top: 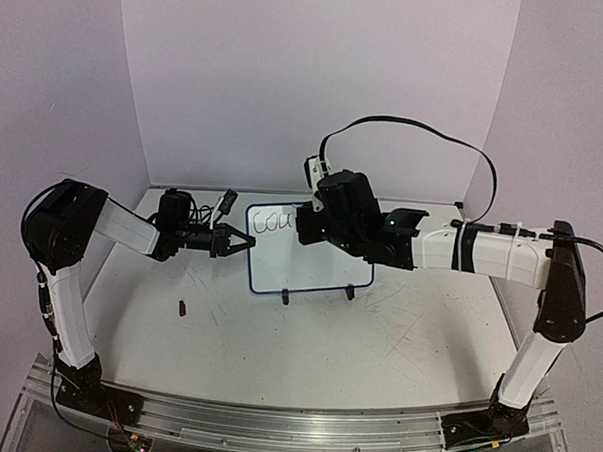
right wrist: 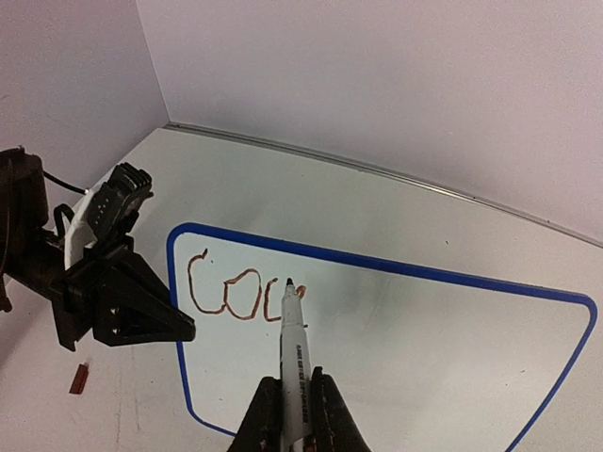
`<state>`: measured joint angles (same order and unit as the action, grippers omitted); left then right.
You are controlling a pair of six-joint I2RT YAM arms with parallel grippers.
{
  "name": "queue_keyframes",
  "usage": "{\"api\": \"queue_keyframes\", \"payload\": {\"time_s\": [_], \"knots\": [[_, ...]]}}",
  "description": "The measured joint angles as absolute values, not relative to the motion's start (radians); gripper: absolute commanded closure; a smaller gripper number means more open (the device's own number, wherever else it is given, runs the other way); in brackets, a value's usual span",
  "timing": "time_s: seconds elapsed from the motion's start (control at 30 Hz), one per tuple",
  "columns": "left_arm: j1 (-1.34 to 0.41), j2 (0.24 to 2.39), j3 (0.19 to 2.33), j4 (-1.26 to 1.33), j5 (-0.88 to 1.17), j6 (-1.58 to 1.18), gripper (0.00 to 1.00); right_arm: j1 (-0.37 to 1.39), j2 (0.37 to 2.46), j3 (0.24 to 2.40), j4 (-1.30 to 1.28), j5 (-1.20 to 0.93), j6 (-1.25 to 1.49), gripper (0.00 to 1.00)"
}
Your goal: Write a sentence on the whiteboard
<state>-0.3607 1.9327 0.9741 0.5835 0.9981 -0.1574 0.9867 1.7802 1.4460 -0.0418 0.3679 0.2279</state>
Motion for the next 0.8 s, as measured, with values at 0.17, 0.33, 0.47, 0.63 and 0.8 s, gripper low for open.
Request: {"api": "queue_keyframes", "payload": {"time_s": [0.17,0.33,0.47,0.63,0.8], "knots": [[-0.361,1.928,0.974,0.573,0.991,-0.155,1.0,0.987,1.78,1.42,-0.003,0.34,0.196,1.0],[-0.361,1.925,0.974,0.564,0.989,-0.145,1.0,0.987,1.781,1.411,0.005,0.318,0.168,1.0],[-0.362,1.922,0.974,0.556,0.985,-0.133,1.0,0.985,1.78,1.404,0.019,0.324,0.157,1.0],[-0.363,1.917,0.974,0.548,0.982,-0.128,1.0,0.979,1.78,1.383,0.023,0.328,0.157,1.0],[-0.363,1.917,0.974,0.548,0.982,-0.128,1.0,0.969,1.78,1.378,0.026,0.329,0.157,1.0]]}}
